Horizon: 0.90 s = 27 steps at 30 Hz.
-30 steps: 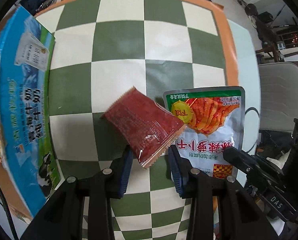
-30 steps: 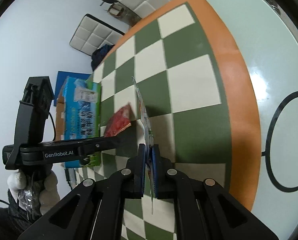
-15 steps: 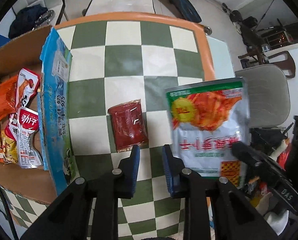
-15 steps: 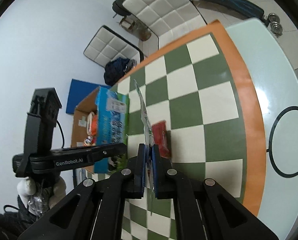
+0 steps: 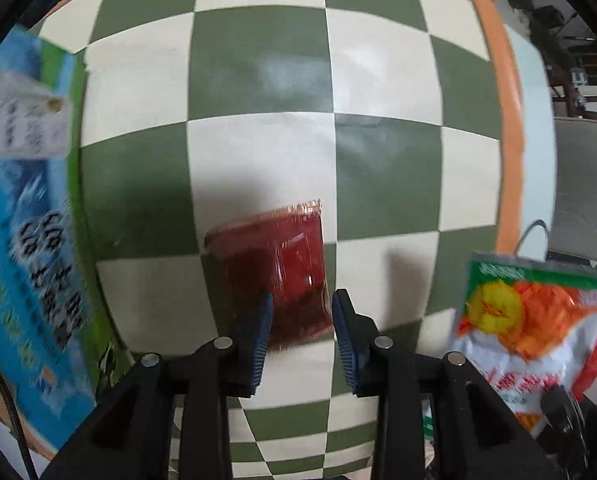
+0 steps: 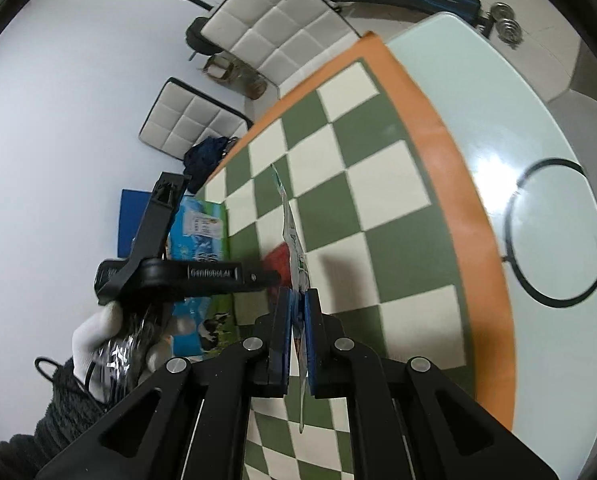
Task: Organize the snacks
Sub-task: 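Lift the red packet with the left gripper while the right holds the radish pouch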
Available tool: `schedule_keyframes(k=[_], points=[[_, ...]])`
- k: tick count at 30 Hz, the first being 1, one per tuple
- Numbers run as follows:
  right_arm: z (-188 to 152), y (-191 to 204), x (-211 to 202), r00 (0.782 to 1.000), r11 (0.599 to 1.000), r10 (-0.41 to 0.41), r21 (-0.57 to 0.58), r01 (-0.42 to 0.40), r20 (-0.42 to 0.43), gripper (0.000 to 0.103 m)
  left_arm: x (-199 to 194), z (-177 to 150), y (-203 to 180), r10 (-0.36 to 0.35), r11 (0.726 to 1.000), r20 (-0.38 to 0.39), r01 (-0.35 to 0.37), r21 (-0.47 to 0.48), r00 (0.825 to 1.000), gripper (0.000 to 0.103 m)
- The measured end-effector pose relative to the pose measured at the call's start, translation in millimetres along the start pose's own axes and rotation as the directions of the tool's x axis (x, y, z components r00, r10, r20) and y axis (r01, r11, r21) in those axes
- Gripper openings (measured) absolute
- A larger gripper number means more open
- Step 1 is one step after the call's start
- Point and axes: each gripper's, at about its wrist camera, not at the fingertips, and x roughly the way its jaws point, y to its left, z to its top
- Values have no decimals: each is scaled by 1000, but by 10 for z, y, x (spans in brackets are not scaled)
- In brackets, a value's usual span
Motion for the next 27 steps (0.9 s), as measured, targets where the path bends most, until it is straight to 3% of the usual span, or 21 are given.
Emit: schedule_keyframes(k=[3, 6, 8, 10, 12, 19, 23, 27], points=[[6, -101, -23, 1000, 1000, -6, 20, 6, 6, 7, -9, 76, -153, 33, 999, -10, -33, 18, 999, 44], [21, -143, -37, 1000, 1000, -6, 29, 6, 11, 7, 7, 100, -278, 80, 997, -24, -79, 26, 997, 46], [38, -136, -51, 1000, 1000, -10, 25, 10, 17, 7, 7, 91, -349, 105, 994, -14, -105, 35, 994, 42], [57, -121, -69, 1000, 1000, -8, 24, 7, 21, 7, -10, 70, -399, 140, 989, 8, -140, 39, 990, 26], [77, -98, -95, 999, 1000, -7, 21, 6, 32, 7, -52, 30, -399, 121, 992, 11, -122, 35, 993, 11], [102, 48, -125, 999, 1000, 2, -1, -2, 39, 7, -317, -132, -457, 54, 998, 52, -56, 40, 997, 7], [107, 152, -129, 999, 1000, 10, -15, -9, 41, 7, -536, -155, -454, -38, 999, 82, 36, 24, 996, 8], [119, 223, -119, 999, 1000, 16, -16, -16, 49, 7, -452, -78, -321, -95, 995, 27, 95, -5, 995, 26]])
